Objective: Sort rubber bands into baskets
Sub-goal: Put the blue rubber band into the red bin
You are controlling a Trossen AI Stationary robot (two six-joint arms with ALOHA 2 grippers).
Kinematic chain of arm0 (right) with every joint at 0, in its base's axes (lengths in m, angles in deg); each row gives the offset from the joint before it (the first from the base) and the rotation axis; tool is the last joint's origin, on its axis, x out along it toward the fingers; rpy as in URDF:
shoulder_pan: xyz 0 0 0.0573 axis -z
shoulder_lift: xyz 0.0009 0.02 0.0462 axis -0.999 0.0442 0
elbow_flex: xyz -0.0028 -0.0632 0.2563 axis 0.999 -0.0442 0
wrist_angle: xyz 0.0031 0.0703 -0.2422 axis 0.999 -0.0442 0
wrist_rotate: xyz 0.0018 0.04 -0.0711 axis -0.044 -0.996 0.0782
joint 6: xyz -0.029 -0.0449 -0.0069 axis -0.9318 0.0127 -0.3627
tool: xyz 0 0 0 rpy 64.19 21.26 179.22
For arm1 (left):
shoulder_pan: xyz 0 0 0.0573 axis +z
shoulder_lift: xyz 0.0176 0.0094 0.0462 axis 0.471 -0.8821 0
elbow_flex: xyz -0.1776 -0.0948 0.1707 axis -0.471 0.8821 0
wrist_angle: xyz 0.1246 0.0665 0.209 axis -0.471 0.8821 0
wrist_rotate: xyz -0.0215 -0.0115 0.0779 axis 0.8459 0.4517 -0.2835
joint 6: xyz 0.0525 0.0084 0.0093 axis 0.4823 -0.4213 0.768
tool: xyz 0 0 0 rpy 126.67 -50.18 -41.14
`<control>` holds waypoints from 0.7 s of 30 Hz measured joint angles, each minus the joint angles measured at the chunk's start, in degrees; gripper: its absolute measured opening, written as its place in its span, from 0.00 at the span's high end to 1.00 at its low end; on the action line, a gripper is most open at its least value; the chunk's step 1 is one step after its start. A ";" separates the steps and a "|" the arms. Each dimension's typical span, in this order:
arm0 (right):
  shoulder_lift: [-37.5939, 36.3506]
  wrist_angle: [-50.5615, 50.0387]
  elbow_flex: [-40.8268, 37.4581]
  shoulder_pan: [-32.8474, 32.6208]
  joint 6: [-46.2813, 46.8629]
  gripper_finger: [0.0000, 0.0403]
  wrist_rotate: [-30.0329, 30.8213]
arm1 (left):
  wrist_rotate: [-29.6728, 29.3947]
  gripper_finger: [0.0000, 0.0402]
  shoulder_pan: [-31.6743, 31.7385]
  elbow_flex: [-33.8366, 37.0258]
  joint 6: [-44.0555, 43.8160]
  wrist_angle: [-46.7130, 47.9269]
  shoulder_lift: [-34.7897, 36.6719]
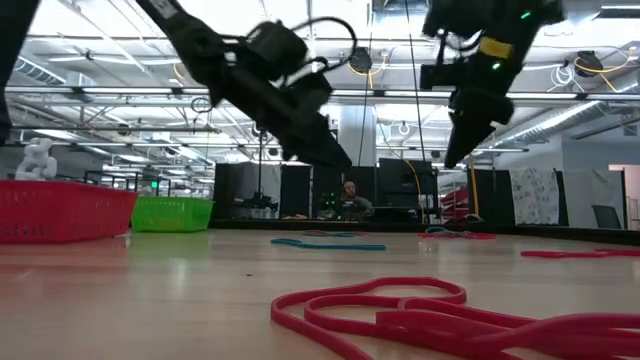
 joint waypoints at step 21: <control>15.87 15.15 -0.02 34.91 -17.93 0.77 -23.64 | 4.44 0.68 -2.06 -6.18 3.64 0.78 -4.17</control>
